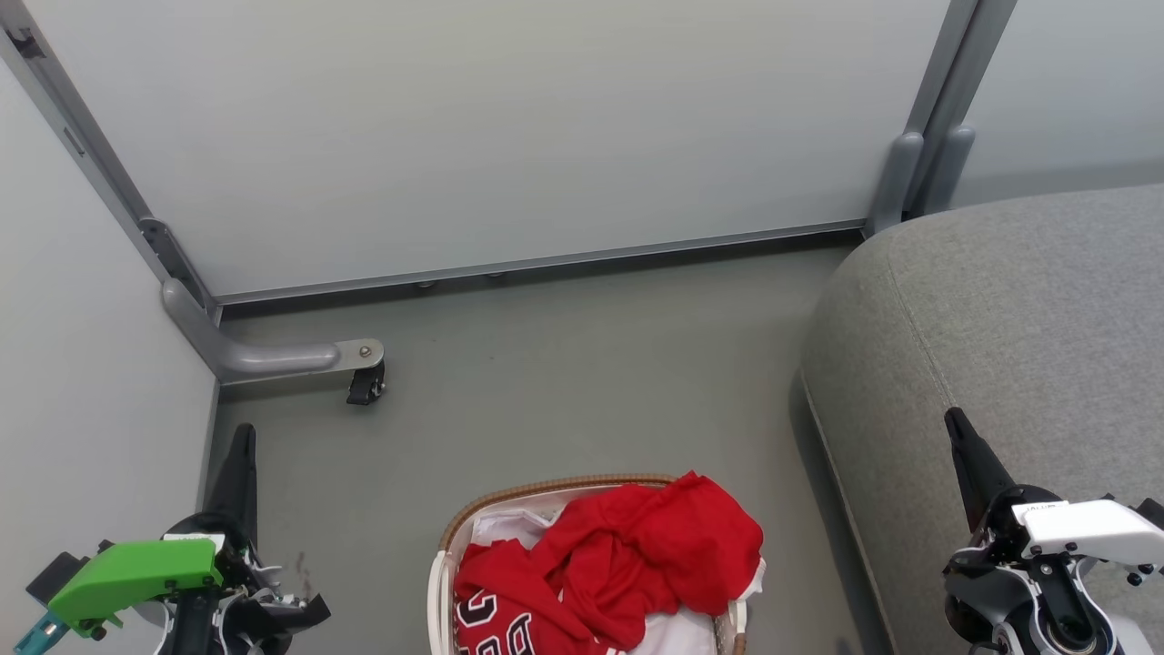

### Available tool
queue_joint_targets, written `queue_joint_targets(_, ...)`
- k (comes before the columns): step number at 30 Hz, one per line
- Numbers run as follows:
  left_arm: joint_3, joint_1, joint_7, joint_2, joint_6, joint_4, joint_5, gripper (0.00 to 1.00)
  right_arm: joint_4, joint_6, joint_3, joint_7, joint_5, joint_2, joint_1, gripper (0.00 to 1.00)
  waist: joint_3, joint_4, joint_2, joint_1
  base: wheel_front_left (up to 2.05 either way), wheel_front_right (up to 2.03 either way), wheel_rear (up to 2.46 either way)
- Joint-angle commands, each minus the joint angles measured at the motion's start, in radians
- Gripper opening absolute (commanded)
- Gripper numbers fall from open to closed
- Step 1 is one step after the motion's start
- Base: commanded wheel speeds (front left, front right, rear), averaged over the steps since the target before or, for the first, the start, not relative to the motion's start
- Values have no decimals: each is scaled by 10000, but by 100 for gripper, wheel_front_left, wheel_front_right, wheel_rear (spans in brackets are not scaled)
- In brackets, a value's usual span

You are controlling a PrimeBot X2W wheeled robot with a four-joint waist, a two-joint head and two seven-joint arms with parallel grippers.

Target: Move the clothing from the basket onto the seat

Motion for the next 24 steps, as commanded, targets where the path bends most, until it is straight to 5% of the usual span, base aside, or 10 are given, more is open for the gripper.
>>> queue_joint_targets(1, 7, -114, 19, 21, 2, -3, 56, 0, -29, -4, -15, 21, 36, -61, -85, 0, 0, 0, 0, 0, 0, 0, 0)
queue_joint_targets(24, 7, -115, 18, 21, 0, 0, 58, 0, -29, -4, -14, 21, 36, -61, -85, 0, 0, 0, 0, 0, 0, 0, 0)
